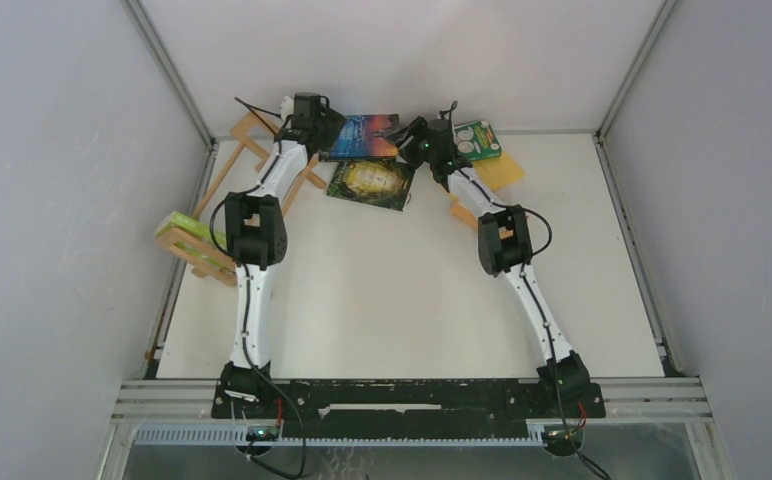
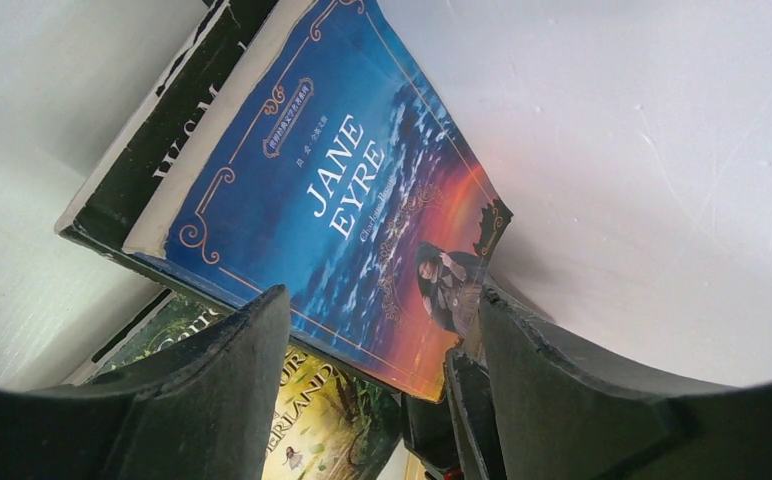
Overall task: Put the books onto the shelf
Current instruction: Pick up the book from the center of the board.
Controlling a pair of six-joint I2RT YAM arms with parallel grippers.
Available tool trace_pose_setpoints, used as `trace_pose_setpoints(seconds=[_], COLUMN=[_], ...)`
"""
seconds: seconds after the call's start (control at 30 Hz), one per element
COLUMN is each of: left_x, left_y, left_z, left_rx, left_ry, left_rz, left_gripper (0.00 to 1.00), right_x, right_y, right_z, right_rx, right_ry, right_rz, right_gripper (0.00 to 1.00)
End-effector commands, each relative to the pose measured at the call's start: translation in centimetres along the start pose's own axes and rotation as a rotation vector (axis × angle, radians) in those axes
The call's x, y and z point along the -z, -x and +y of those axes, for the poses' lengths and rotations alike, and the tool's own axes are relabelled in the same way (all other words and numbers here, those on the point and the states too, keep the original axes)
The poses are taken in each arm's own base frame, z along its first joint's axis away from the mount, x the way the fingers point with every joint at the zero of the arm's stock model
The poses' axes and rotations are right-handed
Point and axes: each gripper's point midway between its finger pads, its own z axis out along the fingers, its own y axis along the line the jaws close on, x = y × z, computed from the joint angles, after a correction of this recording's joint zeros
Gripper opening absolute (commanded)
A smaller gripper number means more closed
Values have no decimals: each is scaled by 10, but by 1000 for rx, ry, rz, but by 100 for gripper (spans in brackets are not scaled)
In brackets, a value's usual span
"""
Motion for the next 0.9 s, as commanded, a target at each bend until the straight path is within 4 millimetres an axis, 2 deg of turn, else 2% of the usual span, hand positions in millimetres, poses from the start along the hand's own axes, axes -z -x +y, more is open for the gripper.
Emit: trace_pose_setpoints(seconds=[0.0,0.13,0.43,0.57,0.67,0.7,0.87], left_x=[8,8,11,13,16,17,22], left_y=[21,21,23,24,23,23,25], left_z=[-33,-33,-32,-29,-27,-26,-25], left_rx=[27,26,28,21,14,12,4], left_ry=[-93,-91,-89,-78,-70,-68,-58], left_rz=[-34,-32,-27,-24,-23,-22,-30], left_gripper=[73,73,73,73,73,73,73], right_x=[-5,-5,-3,0,4,6,16], right_y=[-11,-17,-25,-18,-8,-3,14], right_z=[8,7,15,23,27,28,36], right_rx=[-49,-65,-99,-107,-121,-127,-158], right_ry=[37,42,63,82,89,92,111], right_rz=[25,47,81,71,57,55,44], right_gripper=[70,67,47,28,4,0,0])
